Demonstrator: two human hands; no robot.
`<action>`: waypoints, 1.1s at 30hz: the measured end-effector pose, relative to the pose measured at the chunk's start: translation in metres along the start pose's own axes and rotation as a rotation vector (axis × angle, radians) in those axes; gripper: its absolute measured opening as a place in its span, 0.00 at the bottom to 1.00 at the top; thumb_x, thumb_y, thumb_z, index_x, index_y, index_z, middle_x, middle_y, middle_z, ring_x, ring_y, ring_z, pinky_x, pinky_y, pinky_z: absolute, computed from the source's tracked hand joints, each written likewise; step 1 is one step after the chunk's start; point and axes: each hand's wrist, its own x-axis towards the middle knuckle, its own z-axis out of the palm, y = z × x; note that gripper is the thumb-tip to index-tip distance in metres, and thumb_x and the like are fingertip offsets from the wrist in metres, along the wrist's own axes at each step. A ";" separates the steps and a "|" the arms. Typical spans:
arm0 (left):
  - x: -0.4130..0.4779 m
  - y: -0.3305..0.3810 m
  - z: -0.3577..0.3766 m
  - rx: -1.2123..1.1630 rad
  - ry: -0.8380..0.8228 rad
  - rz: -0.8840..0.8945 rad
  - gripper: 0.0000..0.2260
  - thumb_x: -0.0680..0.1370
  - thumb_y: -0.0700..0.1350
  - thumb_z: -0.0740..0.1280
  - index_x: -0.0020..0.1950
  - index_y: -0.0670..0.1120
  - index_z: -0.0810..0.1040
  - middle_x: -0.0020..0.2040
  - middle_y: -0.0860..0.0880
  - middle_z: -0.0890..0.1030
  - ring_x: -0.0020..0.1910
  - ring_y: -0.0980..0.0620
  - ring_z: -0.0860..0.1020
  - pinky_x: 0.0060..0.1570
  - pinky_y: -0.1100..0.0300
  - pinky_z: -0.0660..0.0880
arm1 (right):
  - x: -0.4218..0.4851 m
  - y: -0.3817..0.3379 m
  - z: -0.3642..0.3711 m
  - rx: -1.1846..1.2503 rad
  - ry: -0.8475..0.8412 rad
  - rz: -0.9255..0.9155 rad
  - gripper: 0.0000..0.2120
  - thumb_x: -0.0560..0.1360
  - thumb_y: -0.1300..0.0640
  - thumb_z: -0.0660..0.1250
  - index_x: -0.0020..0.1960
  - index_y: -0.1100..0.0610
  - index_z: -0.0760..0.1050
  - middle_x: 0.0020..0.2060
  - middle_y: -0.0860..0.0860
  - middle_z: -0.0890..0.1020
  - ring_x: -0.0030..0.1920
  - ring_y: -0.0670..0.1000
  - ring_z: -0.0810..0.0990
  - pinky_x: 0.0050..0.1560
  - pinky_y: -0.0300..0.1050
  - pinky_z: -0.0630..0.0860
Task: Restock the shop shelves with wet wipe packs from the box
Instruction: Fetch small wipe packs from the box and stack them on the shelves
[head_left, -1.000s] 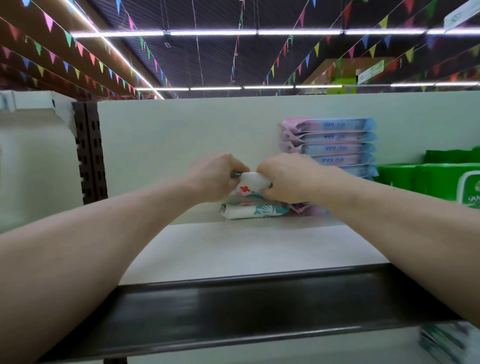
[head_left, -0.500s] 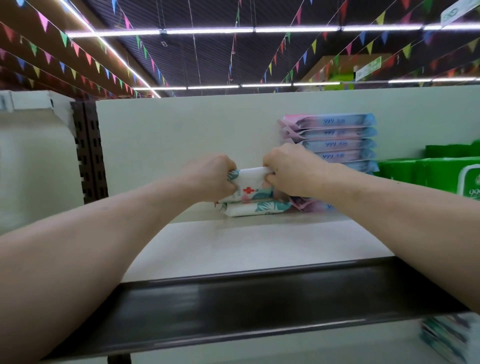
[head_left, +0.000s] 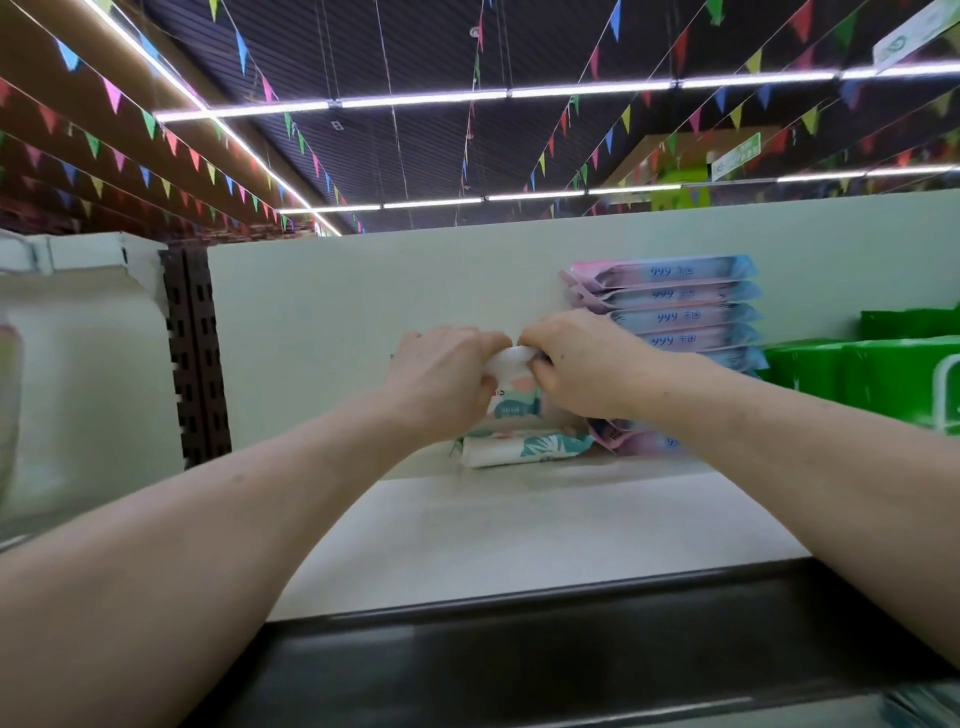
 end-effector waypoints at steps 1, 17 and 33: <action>-0.001 0.002 0.000 -0.022 0.002 0.005 0.14 0.79 0.43 0.61 0.63 0.52 0.75 0.53 0.49 0.79 0.53 0.45 0.75 0.52 0.51 0.71 | 0.001 0.002 0.000 0.019 0.008 0.004 0.07 0.77 0.60 0.58 0.46 0.58 0.74 0.45 0.55 0.78 0.47 0.57 0.76 0.48 0.54 0.76; 0.000 0.006 -0.003 -0.105 0.065 -0.032 0.11 0.77 0.41 0.62 0.57 0.51 0.78 0.48 0.50 0.80 0.54 0.49 0.69 0.46 0.54 0.70 | 0.000 0.006 -0.010 0.101 0.138 -0.086 0.11 0.80 0.56 0.60 0.53 0.58 0.79 0.41 0.51 0.79 0.44 0.53 0.77 0.48 0.50 0.76; 0.006 0.009 -0.012 -0.228 0.025 -0.138 0.07 0.76 0.42 0.64 0.50 0.47 0.81 0.45 0.48 0.82 0.45 0.46 0.79 0.45 0.48 0.79 | 0.001 0.002 -0.013 0.148 0.156 -0.021 0.12 0.81 0.55 0.54 0.51 0.56 0.76 0.42 0.51 0.76 0.44 0.54 0.76 0.46 0.48 0.74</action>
